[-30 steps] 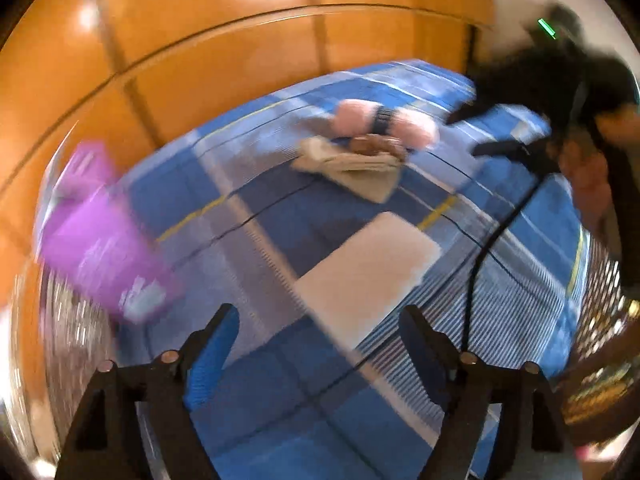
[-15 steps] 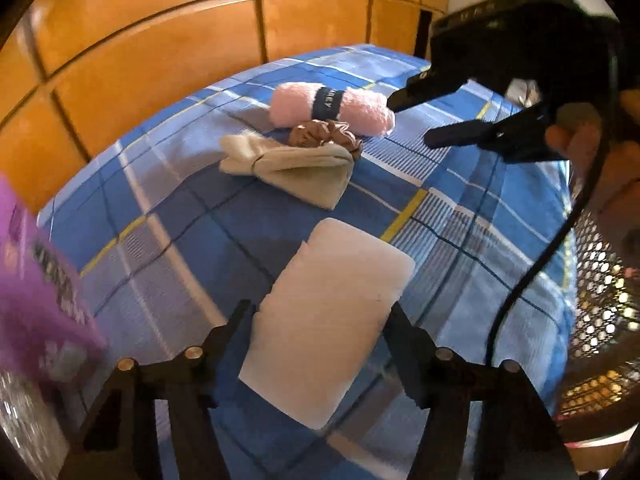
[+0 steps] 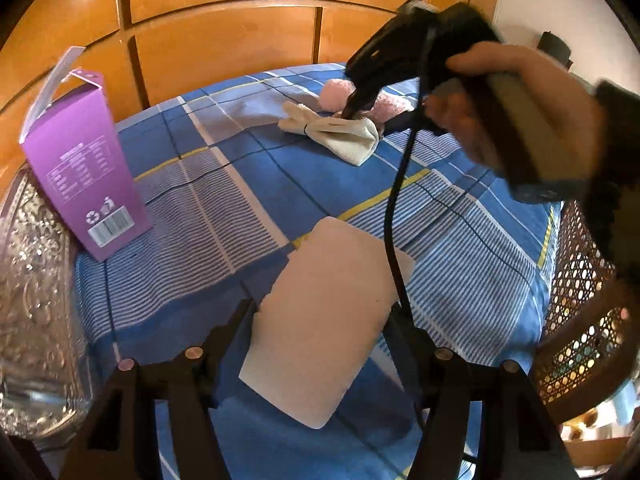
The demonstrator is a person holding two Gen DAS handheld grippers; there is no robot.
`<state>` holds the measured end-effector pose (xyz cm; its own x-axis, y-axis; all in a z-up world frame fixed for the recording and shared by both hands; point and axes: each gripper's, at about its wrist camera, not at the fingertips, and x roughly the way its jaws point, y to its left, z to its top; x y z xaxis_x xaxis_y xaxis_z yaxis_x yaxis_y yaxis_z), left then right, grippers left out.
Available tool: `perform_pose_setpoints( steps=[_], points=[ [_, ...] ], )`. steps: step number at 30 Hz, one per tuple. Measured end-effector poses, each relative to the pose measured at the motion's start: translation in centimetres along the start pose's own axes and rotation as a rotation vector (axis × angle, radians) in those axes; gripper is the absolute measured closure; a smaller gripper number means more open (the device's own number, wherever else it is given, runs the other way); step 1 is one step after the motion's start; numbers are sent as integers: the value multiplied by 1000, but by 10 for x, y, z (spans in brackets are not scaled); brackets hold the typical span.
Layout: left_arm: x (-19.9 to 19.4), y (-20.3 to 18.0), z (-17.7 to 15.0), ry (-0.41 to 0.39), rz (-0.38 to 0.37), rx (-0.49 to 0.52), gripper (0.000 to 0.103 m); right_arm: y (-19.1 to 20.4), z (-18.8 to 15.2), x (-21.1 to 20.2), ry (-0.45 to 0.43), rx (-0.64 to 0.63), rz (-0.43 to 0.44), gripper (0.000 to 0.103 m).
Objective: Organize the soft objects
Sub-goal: 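Carry the white pad toward the tray with the left gripper while the right gripper grasps a brown scrunchie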
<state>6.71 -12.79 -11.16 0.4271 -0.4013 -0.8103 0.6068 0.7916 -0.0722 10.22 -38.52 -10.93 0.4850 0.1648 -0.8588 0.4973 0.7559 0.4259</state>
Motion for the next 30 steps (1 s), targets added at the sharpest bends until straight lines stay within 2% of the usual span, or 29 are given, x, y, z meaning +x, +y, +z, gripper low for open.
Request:
perform_pose_setpoints(
  steps=[2,4,6,8,11,15,18,21,26,30],
  points=[
    [-3,1,-6,-10,4,-4,38,5,-1,-2,-32,-67,-21,63],
    [-4,-1,-7,-18,11,-5,38,5,-4,-3,-37,-97,-73,84],
    [-6,-1,-7,-22,10,-13,38,2,-7,-5,-21,-111,-75,88],
    [-11,2,-9,-23,6,-29,38,-5,-12,-10,-6,-99,-73,90],
    [-16,9,-11,-18,-2,-64,39,-8,-11,-12,-11,-103,-113,90],
    [-27,22,2,-43,-3,-107,39,-7,-13,-10,0,-136,-133,89],
    [-44,31,23,-98,-20,-145,39,-2,-13,-9,-2,-163,-151,88],
    [-58,31,55,-146,-30,-138,39,4,-13,-7,-6,-204,-181,86],
    [-63,43,129,-190,-54,-156,39,19,-15,0,-16,-263,-218,85],
    [-68,82,179,-222,22,-250,39,23,-17,3,-23,-289,-224,83]
  ],
)
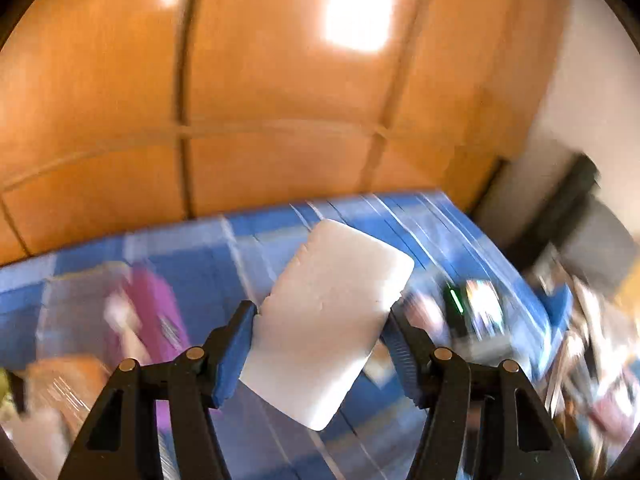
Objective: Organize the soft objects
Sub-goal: 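Carry the white pad toward the tray with the left gripper while the right gripper grasps a brown scrunchie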
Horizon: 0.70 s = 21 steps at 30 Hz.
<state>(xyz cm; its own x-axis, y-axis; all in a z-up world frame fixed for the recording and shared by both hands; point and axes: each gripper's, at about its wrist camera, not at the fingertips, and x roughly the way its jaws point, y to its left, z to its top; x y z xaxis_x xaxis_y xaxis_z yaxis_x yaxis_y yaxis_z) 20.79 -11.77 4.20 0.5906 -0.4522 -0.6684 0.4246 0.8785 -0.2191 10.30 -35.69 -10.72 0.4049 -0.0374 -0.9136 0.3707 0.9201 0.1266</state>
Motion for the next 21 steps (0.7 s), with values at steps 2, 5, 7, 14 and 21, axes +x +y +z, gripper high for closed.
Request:
perform_pose_setpoints(
  steps=[2,5,7,14,21],
  points=[
    [-4,28,29,-26,72,-68,39,4,-1,1,-2,-7,-6,82],
    [-26,69,49,-85,177,-135,38,3,-3,-1,-1,-16,-11,81],
    [-48,105,49,-117,244,-197,38,5,-4,-1,-1,-25,-18,81],
    [-123,192,-28,-155,404,-349,38,23,-8,3,-30,-107,-74,81],
    [-196,226,-139,-192,494,-466,37,42,-19,4,-58,-192,-122,82]
  ],
)
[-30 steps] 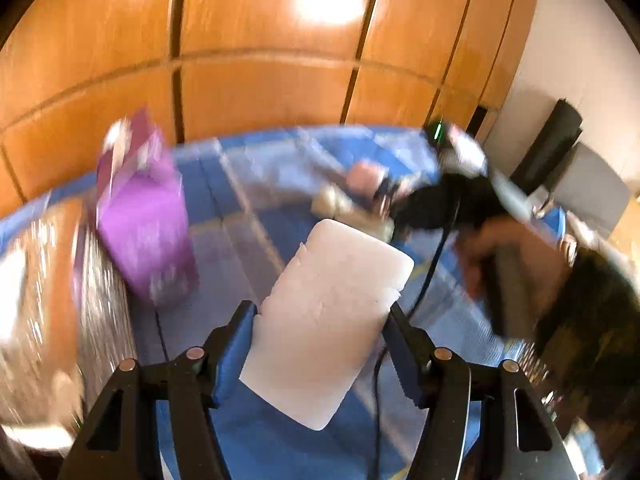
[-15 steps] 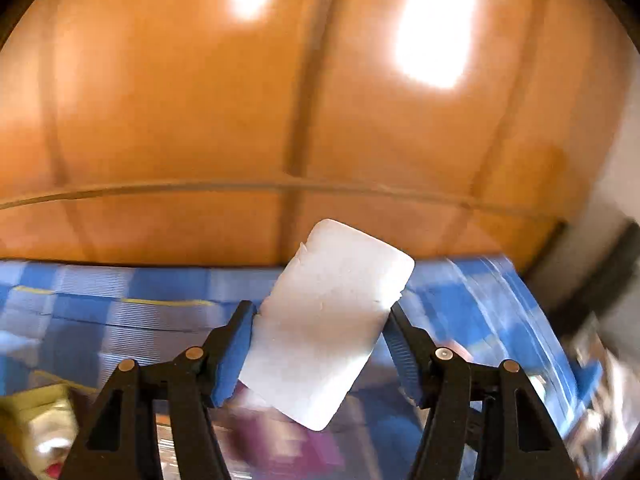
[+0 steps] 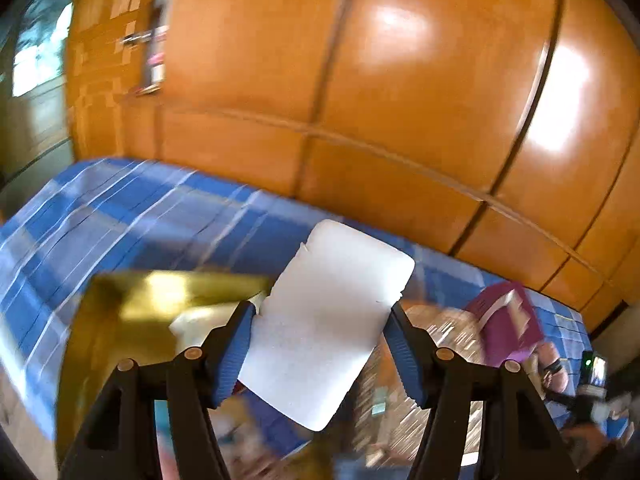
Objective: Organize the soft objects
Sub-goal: 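Carry the white pad toward the tray with the left gripper while the right gripper grasps a brown scrunchie, then lower the white pad into the gold tray and open the left gripper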
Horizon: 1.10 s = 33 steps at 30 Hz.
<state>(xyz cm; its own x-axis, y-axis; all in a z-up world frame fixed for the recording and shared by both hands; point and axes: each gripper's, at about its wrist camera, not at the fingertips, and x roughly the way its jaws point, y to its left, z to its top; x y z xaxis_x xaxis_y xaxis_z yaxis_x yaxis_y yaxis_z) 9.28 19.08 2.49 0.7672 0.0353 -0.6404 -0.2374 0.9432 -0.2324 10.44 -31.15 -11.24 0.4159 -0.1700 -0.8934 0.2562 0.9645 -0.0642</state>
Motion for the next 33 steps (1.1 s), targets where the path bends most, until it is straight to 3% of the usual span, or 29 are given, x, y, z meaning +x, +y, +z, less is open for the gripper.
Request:
perform_pose_setpoints(
  steps=[3,7,15,19,21,27,33],
  points=[
    [-20,37,-31,-10,55,-26,37,8,-2,-2,-12,-35,-26,83],
    [-38,90,-63,10,110,-148,36,16,-4,-3,-22,-62,-46,87],
    [-21,153,-92,89,231,-280,32,16,-5,-4,-40,-96,-72,90],
    [-12,160,-99,113,269,-272,23,18,-5,-3,-45,-97,-77,90],
    [-10,159,-102,123,289,-264,14,19,-7,-5,-47,-94,-77,89],
    [-23,148,-106,75,348,-221,6,21,-8,-5,-50,-93,-79,89],
    [-39,113,-103,6,285,-147,6,19,-7,-4,-45,-80,-63,90]
  ],
)
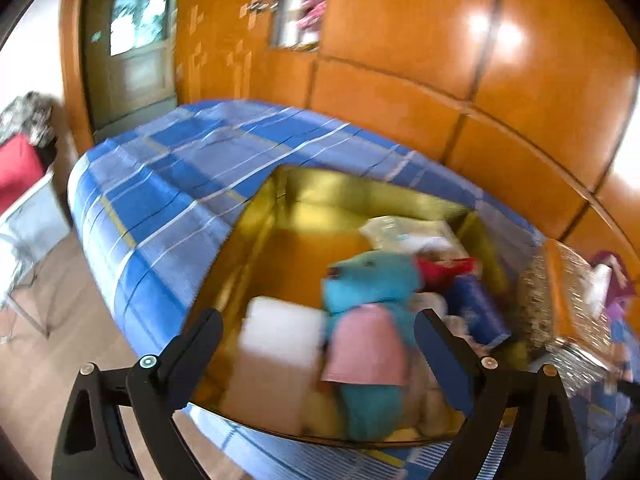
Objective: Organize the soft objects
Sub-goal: 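Lower the white pad into the gold tray and open the left gripper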
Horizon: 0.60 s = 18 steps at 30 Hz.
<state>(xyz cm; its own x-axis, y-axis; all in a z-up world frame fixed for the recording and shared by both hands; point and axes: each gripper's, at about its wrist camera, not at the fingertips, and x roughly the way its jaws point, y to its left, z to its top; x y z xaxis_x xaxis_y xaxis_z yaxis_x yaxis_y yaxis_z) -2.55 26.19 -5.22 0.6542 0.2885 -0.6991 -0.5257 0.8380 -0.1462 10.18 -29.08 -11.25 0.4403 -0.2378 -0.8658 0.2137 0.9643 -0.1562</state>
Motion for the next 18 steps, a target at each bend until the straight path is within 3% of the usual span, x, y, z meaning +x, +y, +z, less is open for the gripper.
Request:
perform_pose_setpoints(
  steps=[9,18],
  points=[
    [-31,-79,-22,-2,-195,209,6,-22,7,-1,20,127,127,91],
    [-42,-124,-44,40,-313,354,6,-30,12,-28,-103,183,249,91]
  ],
)
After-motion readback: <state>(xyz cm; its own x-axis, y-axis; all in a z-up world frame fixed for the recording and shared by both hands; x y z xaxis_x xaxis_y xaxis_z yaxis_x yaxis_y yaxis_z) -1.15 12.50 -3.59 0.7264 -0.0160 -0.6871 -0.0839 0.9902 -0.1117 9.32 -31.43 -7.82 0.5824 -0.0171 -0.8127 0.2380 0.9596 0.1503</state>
